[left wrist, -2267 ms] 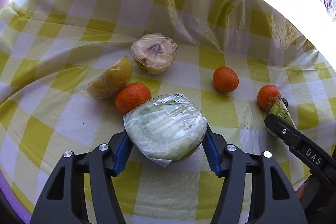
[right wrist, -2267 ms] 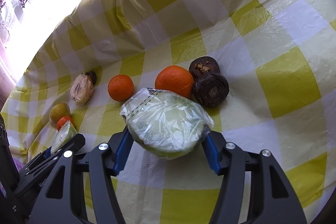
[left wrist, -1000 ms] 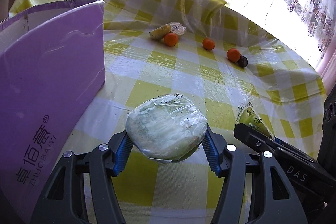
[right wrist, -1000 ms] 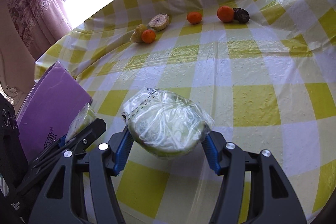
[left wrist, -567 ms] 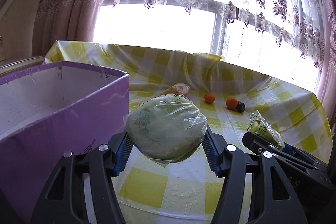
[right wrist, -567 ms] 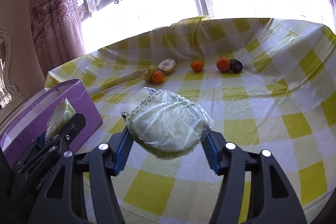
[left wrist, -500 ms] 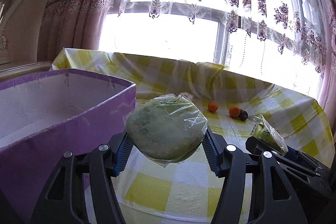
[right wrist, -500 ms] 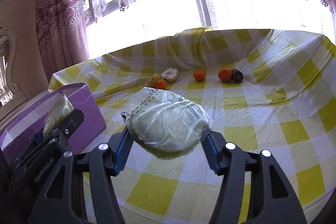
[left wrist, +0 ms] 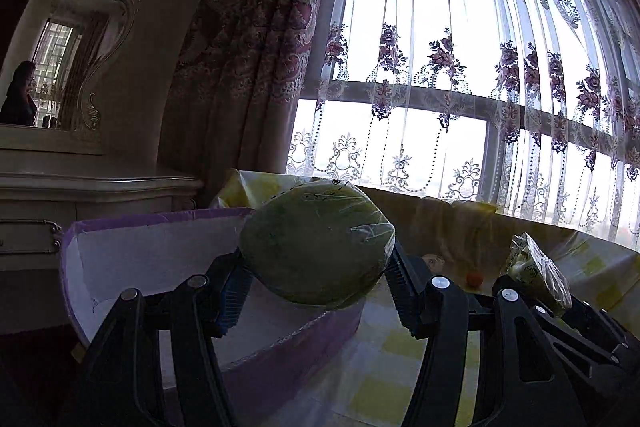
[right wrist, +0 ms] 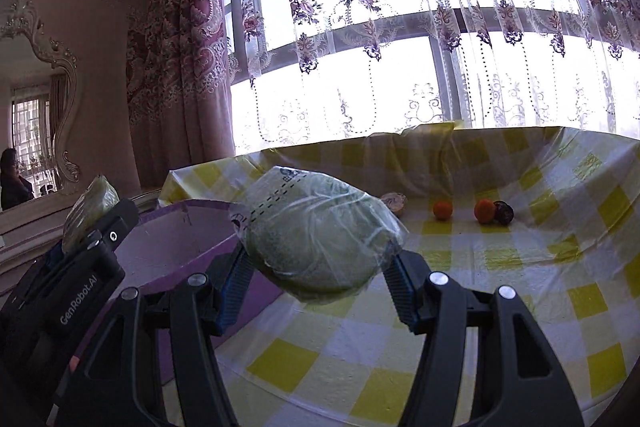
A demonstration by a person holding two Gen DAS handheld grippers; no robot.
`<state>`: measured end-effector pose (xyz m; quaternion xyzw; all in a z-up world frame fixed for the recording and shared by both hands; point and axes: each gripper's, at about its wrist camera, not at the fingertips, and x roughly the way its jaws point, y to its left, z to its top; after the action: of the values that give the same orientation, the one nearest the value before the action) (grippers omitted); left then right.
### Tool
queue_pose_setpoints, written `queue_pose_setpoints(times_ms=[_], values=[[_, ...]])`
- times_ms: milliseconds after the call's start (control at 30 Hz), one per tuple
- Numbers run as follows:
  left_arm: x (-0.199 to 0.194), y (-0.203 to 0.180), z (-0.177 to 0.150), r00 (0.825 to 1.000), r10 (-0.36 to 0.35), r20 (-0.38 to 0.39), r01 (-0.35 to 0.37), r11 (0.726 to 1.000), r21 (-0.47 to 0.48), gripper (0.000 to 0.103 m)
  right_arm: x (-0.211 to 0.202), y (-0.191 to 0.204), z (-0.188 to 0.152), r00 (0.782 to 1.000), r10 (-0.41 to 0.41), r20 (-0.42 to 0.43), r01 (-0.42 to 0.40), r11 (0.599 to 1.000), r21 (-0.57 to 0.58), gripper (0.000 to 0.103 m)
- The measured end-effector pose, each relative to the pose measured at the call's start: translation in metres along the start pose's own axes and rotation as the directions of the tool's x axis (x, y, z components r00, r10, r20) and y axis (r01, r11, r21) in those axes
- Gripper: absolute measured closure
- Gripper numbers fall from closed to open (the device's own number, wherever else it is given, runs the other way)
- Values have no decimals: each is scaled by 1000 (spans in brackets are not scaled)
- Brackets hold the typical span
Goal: Organize fruits
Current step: 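Lift and carry both wrapped green halves over the purple box with both tools, then open the right tool to drop its wrapped half into the box while the left tool releases its half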
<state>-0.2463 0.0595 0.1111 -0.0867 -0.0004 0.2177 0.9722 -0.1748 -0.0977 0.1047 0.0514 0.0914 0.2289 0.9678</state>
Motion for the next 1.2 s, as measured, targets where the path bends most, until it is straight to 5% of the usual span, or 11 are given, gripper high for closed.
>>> queue_pose_setpoints(times_ms=[333, 600, 700, 867, 967, 1067, 1100, 1200], values=[[-12, 47, 21, 988, 154, 19, -154, 988, -14, 45, 11, 71, 22, 991, 121, 65, -115, 989, -90, 42], [-12, 97, 30, 957, 290, 9, -290, 957, -13, 45, 33, 137, 26, 973, 228, 20, -221, 957, -187, 42], [3, 105, 30, 951, 304, -54, -303, 953, 30, 45, 49, 154, 25, 972, 230, -38, -233, 947, -220, 42], [36, 119, 30, 931, 268, -249, -254, 963, 88, 45, 94, 169, 17, 944, 213, -251, -272, 933, -233, 42], [56, 127, 23, 890, 198, -410, -180, 980, 82, 45, 124, 176, 6, 893, 167, -418, -286, 927, -242, 42], [75, 131, 13, 821, 157, -549, -123, 987, 99, 45, 145, 185, -10, 833, 85, -546, -286, 912, -295, 42], [79, 135, 10, 798, 135, -587, -105, 991, 84, 45, 146, 190, -11, 836, 61, -545, -281, 901, -331, 42], [89, 137, 1, 734, 142, -664, -80, 989, 123, 45, 154, 201, -18, 797, 1, -604, -294, 874, -387, 42]])
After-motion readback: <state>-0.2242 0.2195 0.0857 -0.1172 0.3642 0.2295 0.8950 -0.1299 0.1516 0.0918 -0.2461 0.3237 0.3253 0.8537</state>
